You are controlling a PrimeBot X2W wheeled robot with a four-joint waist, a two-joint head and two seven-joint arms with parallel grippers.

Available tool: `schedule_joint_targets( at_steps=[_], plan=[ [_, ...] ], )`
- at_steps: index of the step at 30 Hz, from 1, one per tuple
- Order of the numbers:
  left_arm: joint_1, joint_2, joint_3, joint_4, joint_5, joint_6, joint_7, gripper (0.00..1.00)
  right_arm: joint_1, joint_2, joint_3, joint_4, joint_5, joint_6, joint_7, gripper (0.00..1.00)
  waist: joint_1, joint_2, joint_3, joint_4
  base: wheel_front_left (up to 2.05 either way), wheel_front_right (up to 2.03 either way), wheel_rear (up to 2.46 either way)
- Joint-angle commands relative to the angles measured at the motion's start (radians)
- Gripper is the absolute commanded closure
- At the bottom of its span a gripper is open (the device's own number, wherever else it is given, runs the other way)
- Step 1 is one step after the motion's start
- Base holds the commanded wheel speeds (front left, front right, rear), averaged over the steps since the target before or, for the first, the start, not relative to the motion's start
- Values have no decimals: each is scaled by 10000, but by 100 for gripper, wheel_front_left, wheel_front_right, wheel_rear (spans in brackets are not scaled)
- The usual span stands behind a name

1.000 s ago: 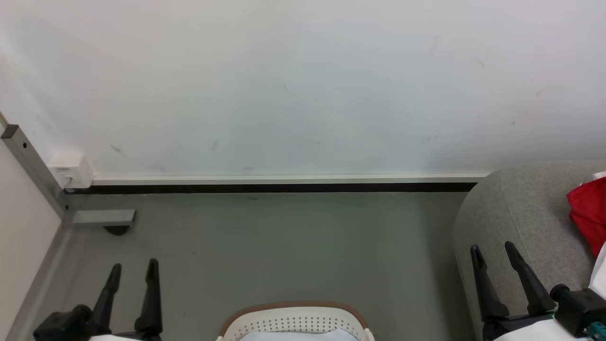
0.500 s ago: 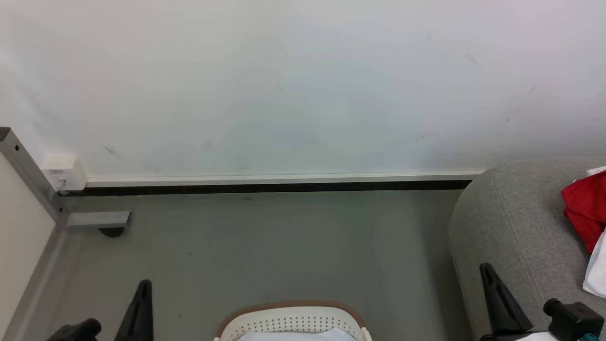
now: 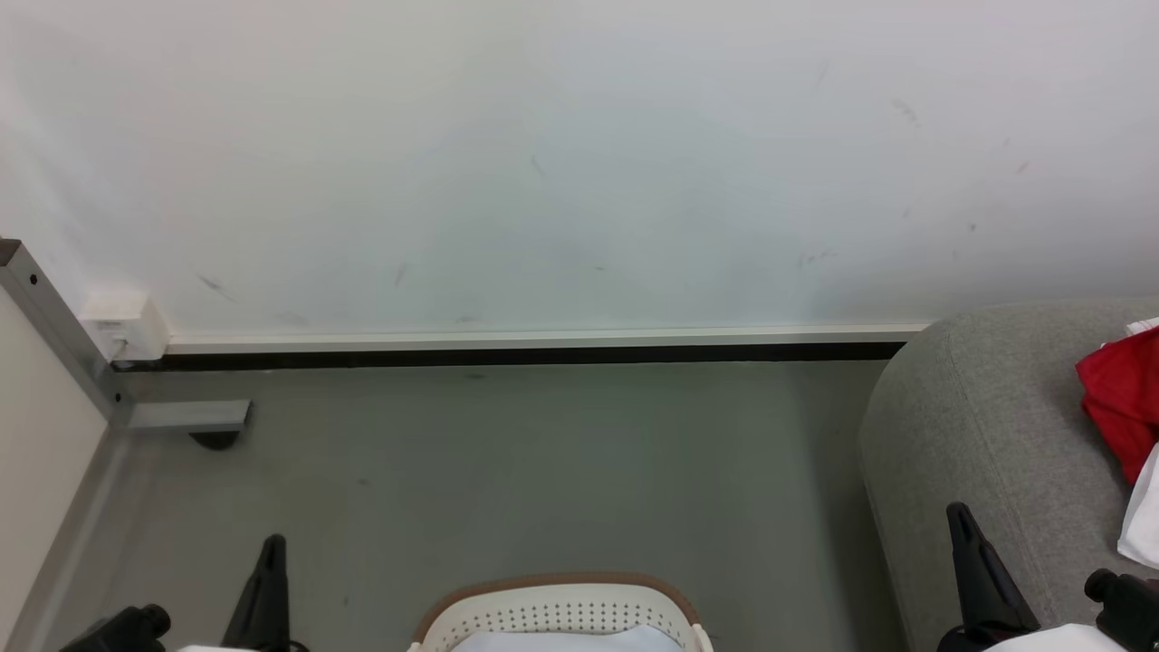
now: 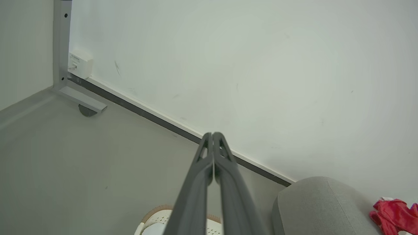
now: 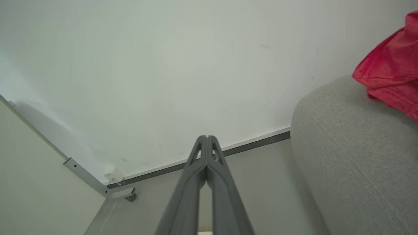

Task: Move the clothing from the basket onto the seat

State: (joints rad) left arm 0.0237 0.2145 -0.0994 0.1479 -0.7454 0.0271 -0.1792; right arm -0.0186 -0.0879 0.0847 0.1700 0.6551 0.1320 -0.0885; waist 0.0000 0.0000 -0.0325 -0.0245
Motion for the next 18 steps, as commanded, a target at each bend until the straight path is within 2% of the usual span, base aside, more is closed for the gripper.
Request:
schedule_joint_targets(
  at_steps=[1, 18],
  plan=[
    [-265, 41, 148, -88, -314, -63, 80, 100, -296, 1, -108, -89, 334, -4, 54, 100, 0, 0, 3, 4, 0, 0, 0],
    [-541, -347, 622, 149, -2294, -428, 755, 100, -460, 64, -525, 96, 2554, -7, 496, 100, 0, 0, 60, 42, 0, 0, 0]
  ],
)
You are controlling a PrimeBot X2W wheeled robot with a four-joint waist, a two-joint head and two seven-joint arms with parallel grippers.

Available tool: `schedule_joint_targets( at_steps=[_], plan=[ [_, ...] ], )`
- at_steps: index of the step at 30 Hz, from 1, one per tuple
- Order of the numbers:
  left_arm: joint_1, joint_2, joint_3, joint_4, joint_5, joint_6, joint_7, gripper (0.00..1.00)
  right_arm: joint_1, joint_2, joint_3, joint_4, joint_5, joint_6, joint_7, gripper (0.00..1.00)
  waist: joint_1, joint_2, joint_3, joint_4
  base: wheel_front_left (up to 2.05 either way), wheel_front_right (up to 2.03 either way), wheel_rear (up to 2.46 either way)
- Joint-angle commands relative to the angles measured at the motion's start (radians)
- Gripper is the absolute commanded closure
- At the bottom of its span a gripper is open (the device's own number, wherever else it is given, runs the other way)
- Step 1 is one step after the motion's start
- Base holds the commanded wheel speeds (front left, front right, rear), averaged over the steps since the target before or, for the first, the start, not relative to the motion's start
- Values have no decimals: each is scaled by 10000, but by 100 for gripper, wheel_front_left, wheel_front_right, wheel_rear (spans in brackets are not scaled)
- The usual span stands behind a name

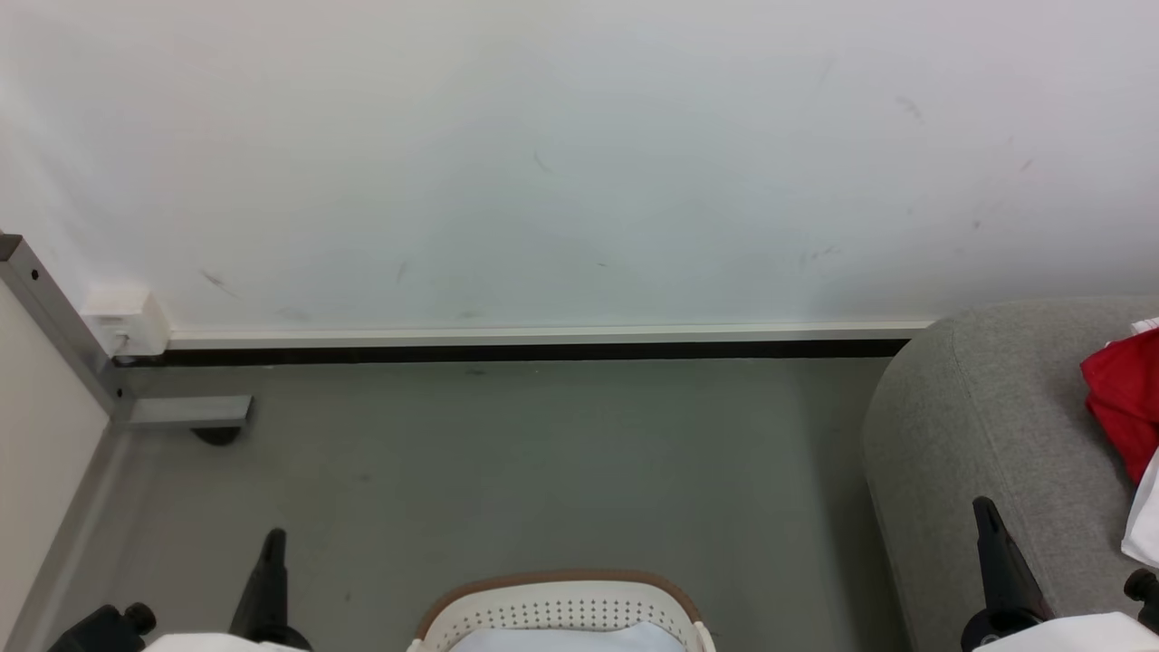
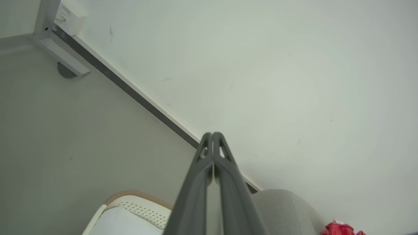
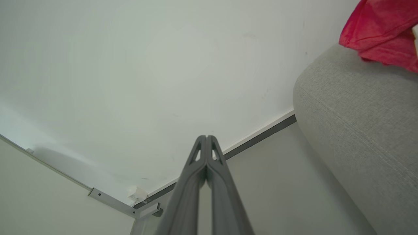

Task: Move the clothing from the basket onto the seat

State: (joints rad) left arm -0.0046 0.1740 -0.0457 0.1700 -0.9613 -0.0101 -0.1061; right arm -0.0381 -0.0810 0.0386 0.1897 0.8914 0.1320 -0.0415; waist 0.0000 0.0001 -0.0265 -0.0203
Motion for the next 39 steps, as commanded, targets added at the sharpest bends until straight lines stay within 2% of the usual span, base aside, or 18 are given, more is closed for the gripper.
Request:
schedule_joint_targets(
  at_steps=[1, 39],
  plan=[
    [-274, 36, 113, -60, -246, -79, 63, 100, -274, -1, -87, -90, 315, -7, 50, 100, 0, -1, 3, 3, 0, 0, 0],
    [-704, -621, 903, 355, -3525, -679, 1178, 100, -526, 122, -809, 234, 3932, -14, 810, 100, 0, -1, 126, 87, 0, 0, 0]
  ],
)
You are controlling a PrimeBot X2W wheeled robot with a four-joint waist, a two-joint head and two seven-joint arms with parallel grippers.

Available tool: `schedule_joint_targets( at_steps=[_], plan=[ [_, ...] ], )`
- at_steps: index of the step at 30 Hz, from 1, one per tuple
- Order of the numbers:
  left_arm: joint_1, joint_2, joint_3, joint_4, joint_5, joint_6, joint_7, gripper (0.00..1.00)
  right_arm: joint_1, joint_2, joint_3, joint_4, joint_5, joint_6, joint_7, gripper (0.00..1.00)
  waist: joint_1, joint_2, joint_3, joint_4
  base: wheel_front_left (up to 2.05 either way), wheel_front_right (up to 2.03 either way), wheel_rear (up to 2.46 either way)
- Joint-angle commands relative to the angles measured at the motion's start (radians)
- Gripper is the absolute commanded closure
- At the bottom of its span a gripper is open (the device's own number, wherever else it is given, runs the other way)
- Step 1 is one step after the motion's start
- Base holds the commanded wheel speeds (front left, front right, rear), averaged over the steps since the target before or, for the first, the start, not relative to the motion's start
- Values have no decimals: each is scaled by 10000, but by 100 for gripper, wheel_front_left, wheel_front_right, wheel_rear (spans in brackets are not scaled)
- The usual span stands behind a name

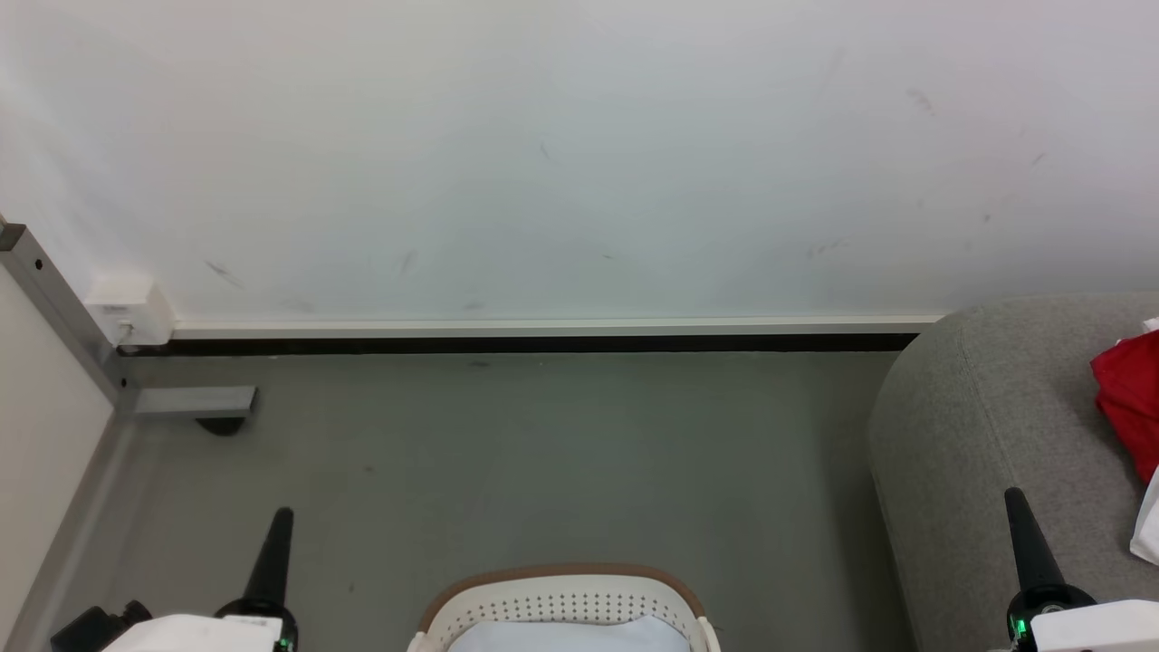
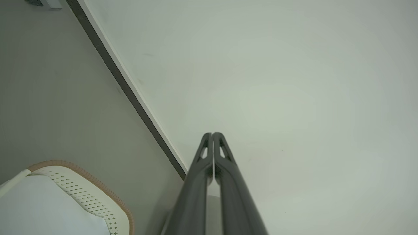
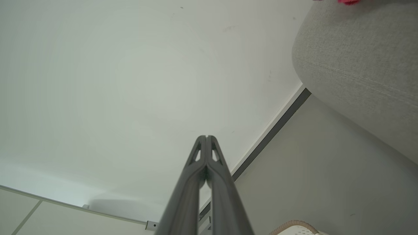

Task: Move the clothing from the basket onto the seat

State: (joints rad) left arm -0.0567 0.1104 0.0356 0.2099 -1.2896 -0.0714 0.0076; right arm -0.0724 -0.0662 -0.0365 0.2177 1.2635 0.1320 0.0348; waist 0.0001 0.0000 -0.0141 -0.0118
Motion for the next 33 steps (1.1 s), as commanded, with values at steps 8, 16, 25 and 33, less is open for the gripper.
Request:
schedule_joint_targets(
  at_steps=[8, 16, 25, 33],
  plan=[
    [-267, -103, 222, 31, -804, -169, 242, 100, -225, 2, -194, 13, 840, -15, 171, 100, 0, 0, 29, 20, 0, 0, 0],
    [-321, -206, 357, 111, -1325, -269, 425, 100, -279, 31, -309, 73, 1431, -16, 307, 100, 0, 0, 55, 38, 0, 0, 0],
    [-395, -329, 485, 187, -1870, -373, 633, 100, -310, 60, -446, 139, 2047, -18, 450, 100, -1, 0, 85, 59, 0, 0, 0],
    [-455, -421, 604, 248, -2337, -452, 790, 100, -338, 83, -551, 189, 2539, -19, 550, 100, -1, 0, 112, 77, 0, 0, 0]
  ],
)
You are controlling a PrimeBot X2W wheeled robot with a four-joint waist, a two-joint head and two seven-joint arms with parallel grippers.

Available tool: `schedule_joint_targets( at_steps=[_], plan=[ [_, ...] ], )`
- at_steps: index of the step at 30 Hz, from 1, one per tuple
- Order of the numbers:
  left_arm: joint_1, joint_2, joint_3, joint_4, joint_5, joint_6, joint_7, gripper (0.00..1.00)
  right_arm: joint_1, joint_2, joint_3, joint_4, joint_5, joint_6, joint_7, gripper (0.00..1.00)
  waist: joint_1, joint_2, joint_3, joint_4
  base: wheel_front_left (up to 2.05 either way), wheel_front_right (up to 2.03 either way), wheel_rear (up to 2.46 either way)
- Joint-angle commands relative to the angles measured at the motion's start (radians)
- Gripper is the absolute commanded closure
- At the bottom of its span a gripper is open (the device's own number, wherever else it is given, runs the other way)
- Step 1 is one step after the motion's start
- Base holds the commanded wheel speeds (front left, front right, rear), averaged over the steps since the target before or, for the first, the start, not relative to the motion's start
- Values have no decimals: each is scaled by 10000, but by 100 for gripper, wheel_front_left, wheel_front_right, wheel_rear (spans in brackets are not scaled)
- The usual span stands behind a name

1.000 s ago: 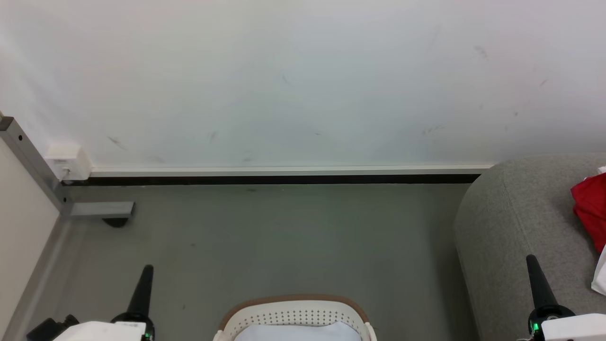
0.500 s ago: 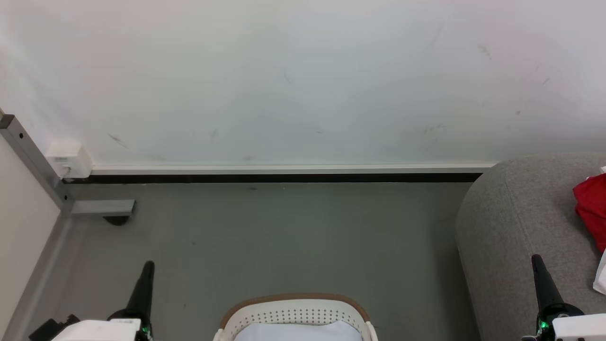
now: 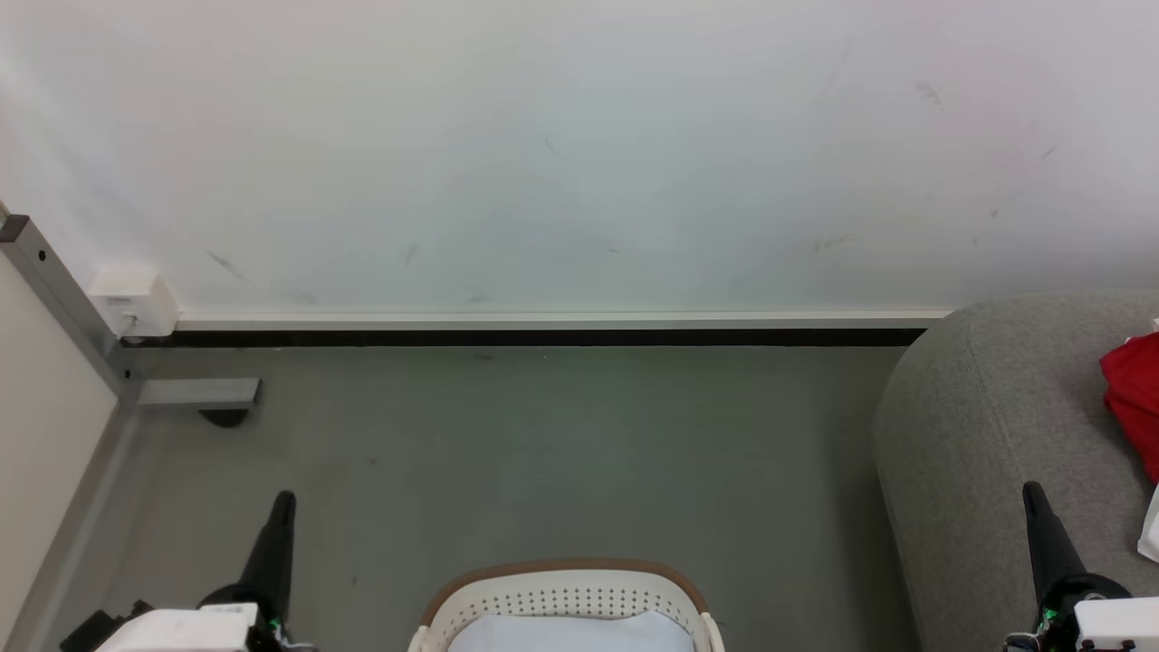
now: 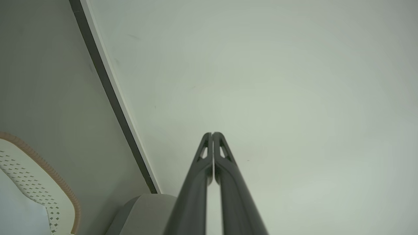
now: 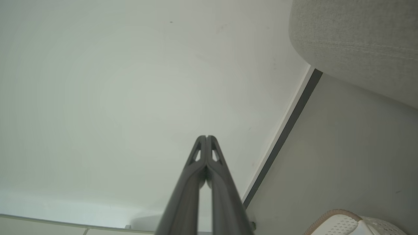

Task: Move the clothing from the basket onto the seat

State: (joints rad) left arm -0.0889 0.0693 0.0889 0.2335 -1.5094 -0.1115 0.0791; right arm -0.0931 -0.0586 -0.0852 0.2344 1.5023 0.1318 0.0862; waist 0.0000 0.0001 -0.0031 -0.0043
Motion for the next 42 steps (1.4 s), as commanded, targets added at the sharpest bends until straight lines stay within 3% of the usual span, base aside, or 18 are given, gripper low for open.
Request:
schedule_joint_targets(
  at_steps=[1, 18, 42],
  plan=[
    [-133, -22, 85, 18, -191, -59, 85, 100, -131, 9, -76, 27, 229, -18, 53, 100, 0, -1, 6, 4, 0, 0, 0],
    [-249, -202, 293, 140, -1116, -243, 393, 100, -208, 58, -288, 123, 1189, -21, 265, 100, 0, -1, 62, 43, 0, 0, 0],
    [-244, -199, 289, 133, -1090, -213, 392, 100, -206, 67, -299, 120, 1118, -21, 267, 100, 0, -1, 62, 43, 0, 0, 0]
  ],
)
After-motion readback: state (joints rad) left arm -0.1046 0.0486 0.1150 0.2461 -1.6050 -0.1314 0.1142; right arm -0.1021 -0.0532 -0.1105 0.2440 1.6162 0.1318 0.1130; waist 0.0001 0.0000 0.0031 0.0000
